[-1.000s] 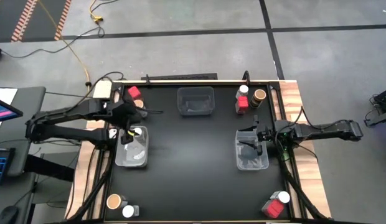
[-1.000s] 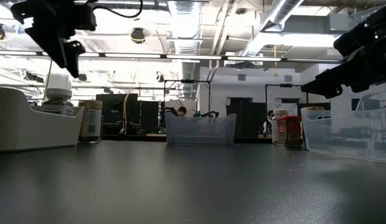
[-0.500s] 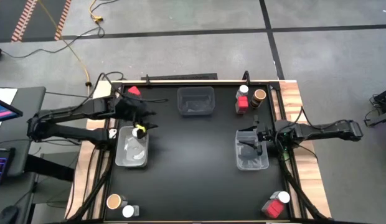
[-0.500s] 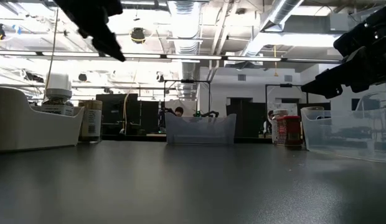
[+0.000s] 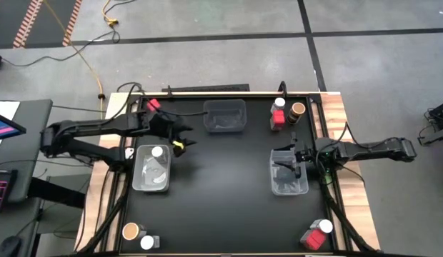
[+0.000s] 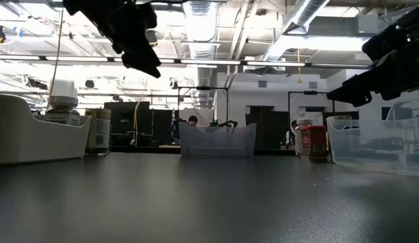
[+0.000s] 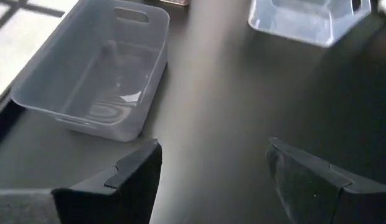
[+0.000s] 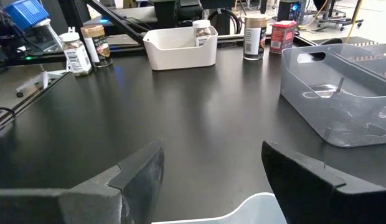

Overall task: Sort spices by type
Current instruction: Put the top right red seasoning can into the black bin

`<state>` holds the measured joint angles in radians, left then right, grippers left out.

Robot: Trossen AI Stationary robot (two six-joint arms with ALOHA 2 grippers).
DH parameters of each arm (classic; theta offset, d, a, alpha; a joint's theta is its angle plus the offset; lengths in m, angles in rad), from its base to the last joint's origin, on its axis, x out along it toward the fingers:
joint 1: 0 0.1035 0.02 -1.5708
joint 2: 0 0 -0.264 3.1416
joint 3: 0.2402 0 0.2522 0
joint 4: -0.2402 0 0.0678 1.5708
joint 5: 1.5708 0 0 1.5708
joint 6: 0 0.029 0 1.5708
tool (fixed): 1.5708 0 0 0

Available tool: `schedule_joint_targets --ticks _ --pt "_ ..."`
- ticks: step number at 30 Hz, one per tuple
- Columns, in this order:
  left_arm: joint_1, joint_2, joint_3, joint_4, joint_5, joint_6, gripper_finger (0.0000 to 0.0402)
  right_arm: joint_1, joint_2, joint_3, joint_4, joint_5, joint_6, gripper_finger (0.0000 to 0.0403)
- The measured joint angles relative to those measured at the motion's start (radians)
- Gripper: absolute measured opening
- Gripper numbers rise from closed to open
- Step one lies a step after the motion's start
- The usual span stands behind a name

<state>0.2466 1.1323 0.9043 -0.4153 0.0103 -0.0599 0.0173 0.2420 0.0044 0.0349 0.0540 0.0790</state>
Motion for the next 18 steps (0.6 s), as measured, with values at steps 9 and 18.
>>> schedule_joint_targets --ticks 9,18 --pt "-0.010 0.033 0.000 0.109 0.004 -0.066 0.0275 0.000 0.000 0.000 0.010 0.002 0.002 0.0295" --pt "-0.026 0.033 -0.013 0.152 0.004 -0.009 0.0275 0.000 -0.001 0.100 0.006 0.122 -0.001 0.0295"
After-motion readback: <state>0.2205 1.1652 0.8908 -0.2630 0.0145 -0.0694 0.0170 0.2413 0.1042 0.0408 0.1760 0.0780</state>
